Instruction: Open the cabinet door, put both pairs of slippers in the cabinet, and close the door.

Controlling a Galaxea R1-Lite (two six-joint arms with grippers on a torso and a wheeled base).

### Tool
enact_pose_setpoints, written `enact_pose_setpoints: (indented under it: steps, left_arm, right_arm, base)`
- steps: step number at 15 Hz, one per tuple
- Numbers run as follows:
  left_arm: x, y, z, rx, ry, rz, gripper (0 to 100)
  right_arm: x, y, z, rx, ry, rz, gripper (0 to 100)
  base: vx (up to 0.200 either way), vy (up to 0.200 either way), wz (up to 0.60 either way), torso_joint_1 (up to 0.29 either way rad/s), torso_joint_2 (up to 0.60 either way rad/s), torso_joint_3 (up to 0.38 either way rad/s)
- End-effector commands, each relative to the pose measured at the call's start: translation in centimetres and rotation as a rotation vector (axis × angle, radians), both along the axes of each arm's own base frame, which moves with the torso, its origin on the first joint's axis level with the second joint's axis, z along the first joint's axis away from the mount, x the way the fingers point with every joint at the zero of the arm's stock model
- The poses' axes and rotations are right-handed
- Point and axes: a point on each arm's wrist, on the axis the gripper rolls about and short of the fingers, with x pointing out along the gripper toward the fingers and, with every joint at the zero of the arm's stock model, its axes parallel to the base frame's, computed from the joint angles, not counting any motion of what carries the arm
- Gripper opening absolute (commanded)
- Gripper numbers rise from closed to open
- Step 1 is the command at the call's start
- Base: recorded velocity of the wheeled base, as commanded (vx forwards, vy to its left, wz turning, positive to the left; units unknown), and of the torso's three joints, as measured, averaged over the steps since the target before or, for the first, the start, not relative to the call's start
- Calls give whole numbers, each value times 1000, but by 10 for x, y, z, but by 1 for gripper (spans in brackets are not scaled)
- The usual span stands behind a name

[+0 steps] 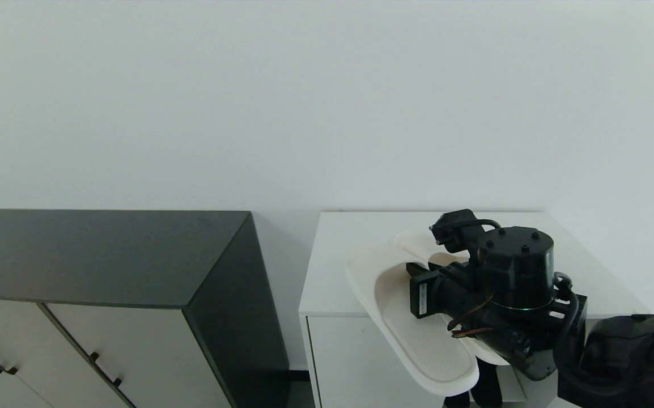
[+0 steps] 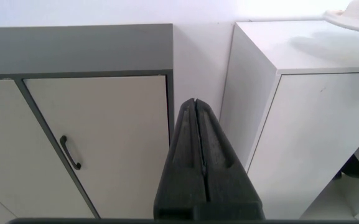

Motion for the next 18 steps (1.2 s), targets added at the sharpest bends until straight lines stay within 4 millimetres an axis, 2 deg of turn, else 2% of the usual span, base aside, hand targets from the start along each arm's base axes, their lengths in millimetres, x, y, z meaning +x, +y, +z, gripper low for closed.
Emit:
enact_pose_setpoints:
  steps: [1, 6, 18]
  left_arm:
    - [0, 0, 0, 0, 1, 2, 0]
    - [0, 0, 0, 0, 1, -1, 0]
    - [0, 0, 0, 0, 1, -1, 0]
  right_arm:
    - [0, 3, -6, -13, 11, 2, 0]
    - [0, 9, -8, -15, 12, 12, 0]
    - [2, 12, -9, -14, 13, 15, 0]
  base:
    - [0, 0, 0, 0, 0, 0]
    - [0, 0, 0, 0, 0, 0]
    - [-200, 0, 0, 4, 2, 3]
